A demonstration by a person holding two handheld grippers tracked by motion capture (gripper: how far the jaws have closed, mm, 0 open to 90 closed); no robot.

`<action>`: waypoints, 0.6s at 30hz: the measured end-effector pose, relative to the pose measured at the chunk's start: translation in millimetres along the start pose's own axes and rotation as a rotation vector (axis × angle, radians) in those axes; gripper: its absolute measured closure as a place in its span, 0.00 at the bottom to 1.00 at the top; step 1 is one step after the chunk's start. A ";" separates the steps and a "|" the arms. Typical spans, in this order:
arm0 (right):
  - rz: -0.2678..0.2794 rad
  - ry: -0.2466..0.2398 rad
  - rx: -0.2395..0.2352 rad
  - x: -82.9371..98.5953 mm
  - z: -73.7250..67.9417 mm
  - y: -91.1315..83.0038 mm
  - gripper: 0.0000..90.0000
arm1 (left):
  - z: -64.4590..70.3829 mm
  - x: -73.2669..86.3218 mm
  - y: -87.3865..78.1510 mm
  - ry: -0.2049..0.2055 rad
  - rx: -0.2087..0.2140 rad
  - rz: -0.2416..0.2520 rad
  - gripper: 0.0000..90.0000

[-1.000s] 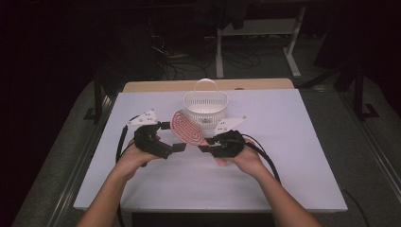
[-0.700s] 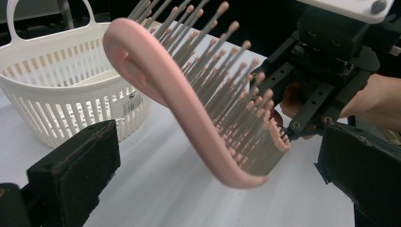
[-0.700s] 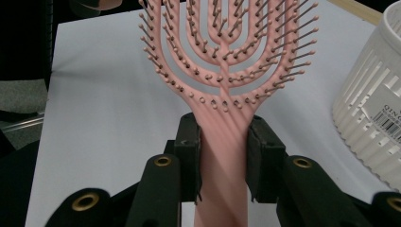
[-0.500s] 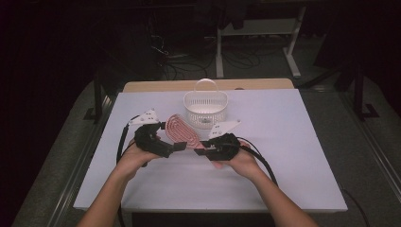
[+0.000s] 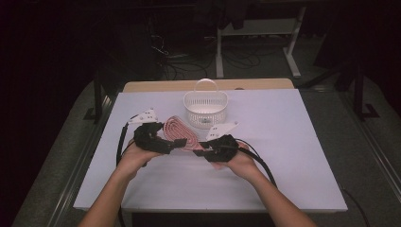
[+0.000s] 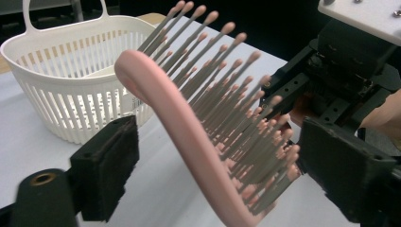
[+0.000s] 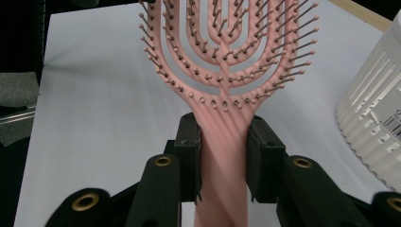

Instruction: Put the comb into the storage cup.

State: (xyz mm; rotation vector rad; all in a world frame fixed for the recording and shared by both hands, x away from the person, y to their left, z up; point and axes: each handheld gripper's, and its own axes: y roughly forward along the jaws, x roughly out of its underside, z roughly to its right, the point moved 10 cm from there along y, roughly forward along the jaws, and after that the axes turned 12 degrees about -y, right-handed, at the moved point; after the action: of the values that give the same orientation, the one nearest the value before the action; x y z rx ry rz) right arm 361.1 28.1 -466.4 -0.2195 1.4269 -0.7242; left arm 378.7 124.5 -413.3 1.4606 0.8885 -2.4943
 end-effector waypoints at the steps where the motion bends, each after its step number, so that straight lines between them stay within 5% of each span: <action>1: -0.001 -0.002 0.003 0.0 0.0 0.1 0.76 | -0.3 -0.2 -0.1 -0.002 -0.002 0.002 0.17; 18: -0.010 -0.015 0.026 1.1 0.4 2.7 0.76 | -2.1 -7.2 -4.8 -0.091 0.027 0.041 0.36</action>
State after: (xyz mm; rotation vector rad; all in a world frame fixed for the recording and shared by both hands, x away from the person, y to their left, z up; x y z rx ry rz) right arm 362.3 29.5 -468.7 -0.2120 1.4023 -0.7474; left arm 382.2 128.3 -406.0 1.3464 0.8037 -2.5302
